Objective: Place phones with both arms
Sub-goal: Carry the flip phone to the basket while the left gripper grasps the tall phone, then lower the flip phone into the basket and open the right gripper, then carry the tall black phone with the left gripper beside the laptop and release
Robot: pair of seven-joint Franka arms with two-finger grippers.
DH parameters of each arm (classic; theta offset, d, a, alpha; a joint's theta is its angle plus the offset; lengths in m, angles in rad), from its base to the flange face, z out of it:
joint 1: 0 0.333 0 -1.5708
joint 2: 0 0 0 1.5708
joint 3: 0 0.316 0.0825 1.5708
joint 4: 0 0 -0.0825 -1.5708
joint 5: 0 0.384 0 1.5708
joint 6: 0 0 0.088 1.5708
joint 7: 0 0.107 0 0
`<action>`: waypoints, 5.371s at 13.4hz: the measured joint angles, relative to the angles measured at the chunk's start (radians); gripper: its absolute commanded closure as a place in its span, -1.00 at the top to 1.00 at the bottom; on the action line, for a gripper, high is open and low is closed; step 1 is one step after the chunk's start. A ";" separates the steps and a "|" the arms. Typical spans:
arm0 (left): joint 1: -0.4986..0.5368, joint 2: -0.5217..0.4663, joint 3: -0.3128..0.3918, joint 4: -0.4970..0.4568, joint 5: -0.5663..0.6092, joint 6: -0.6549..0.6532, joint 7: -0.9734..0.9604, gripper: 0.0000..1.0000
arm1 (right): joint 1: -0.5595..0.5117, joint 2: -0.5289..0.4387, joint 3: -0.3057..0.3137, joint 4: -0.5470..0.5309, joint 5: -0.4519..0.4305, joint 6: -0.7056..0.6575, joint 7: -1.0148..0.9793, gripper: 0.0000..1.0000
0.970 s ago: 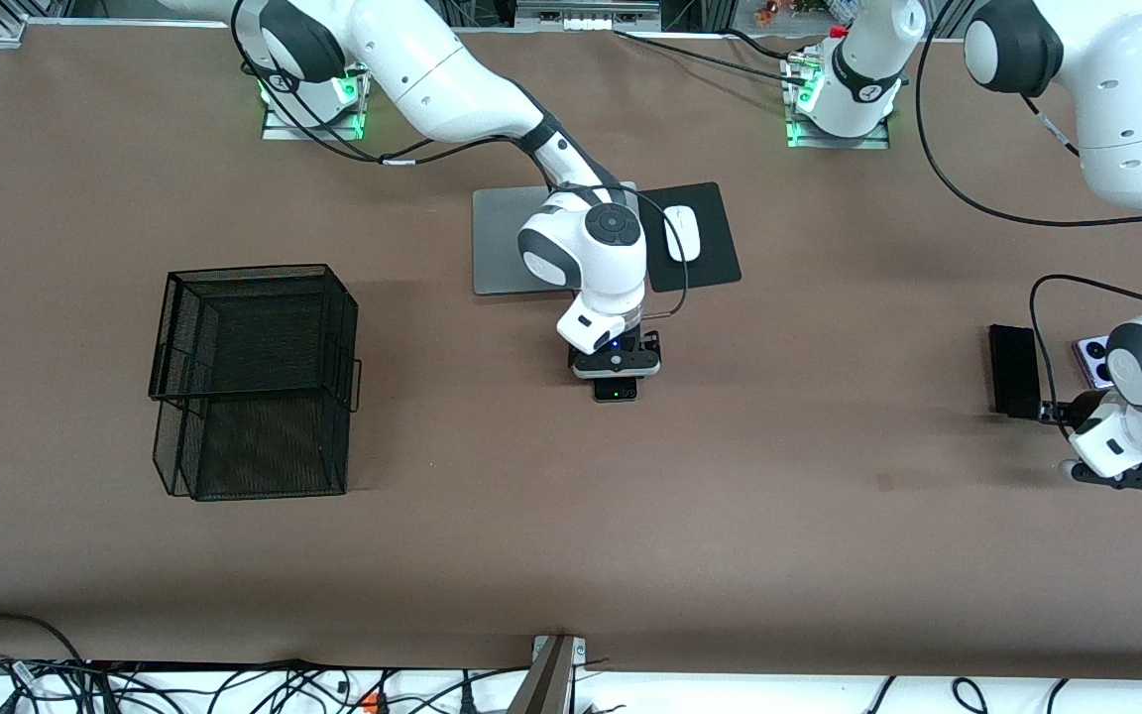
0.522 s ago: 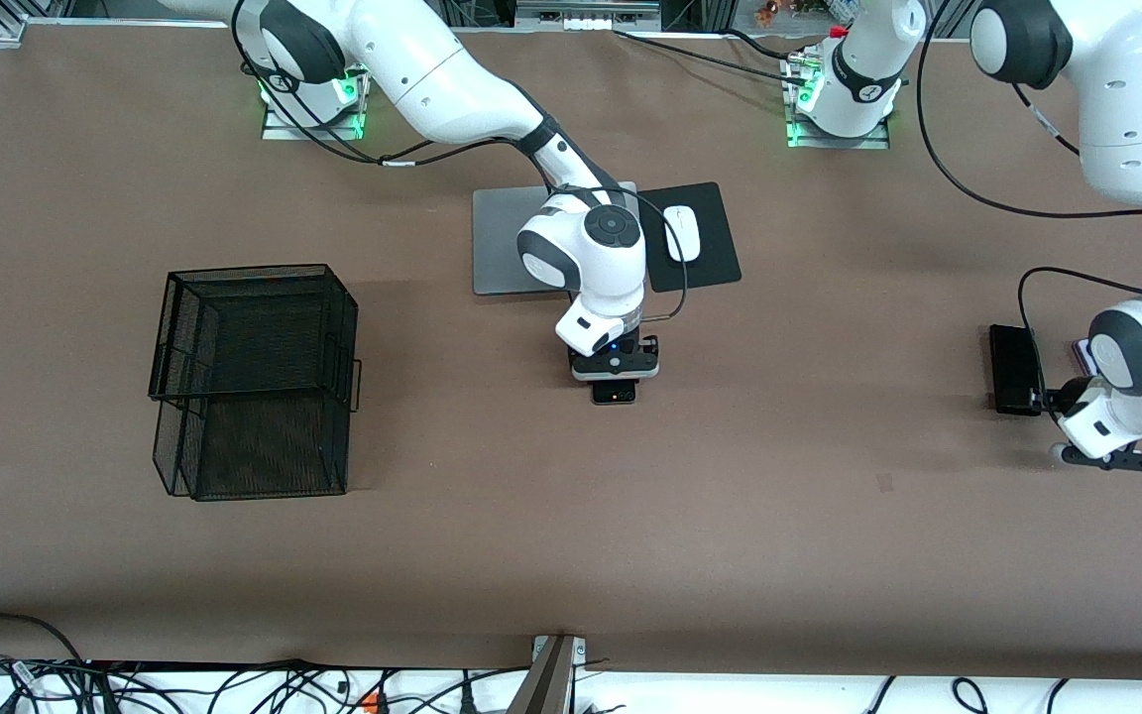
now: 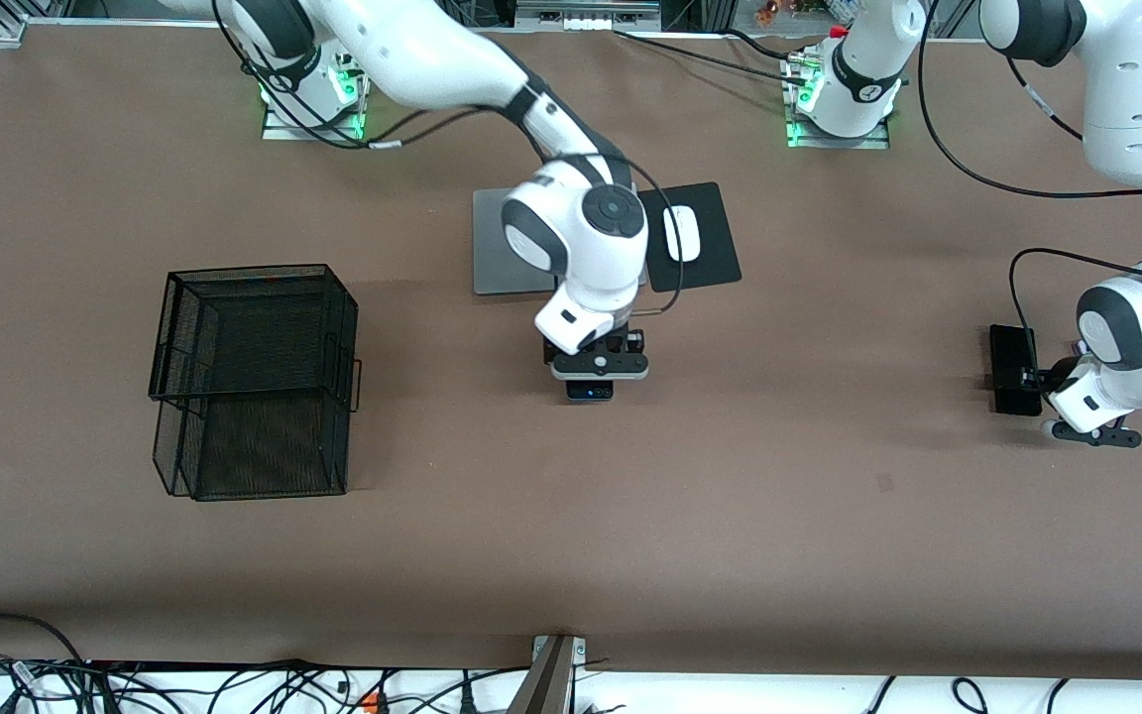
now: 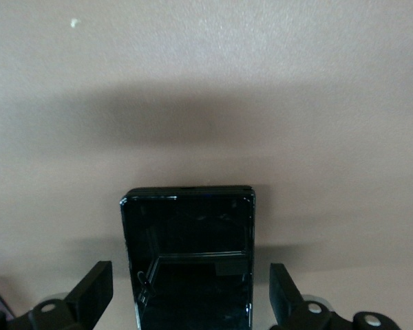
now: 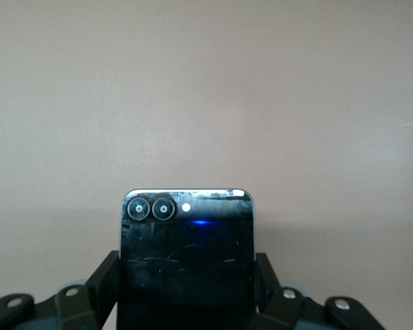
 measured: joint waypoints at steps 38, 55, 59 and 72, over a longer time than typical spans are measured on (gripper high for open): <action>-0.441 -0.104 -0.031 0.349 -0.061 -0.562 -0.453 -0.33 | -0.103 -0.699 -0.693 -0.960 0.209 0.091 -0.944 1.00; -0.814 0.204 -0.143 0.446 -0.200 -0.057 -1.135 -0.33 | -0.112 -0.708 -0.719 -0.688 0.209 -0.220 -0.943 1.00; -0.824 0.230 -0.148 0.446 -0.200 -0.036 -1.146 -0.30 | -0.227 -0.708 -0.583 -0.687 0.209 -0.220 -0.919 1.00; -0.827 0.133 -0.065 0.496 -0.096 -0.269 -1.146 1.00 | -0.341 -0.687 -0.315 -0.684 0.208 -0.165 -0.688 1.00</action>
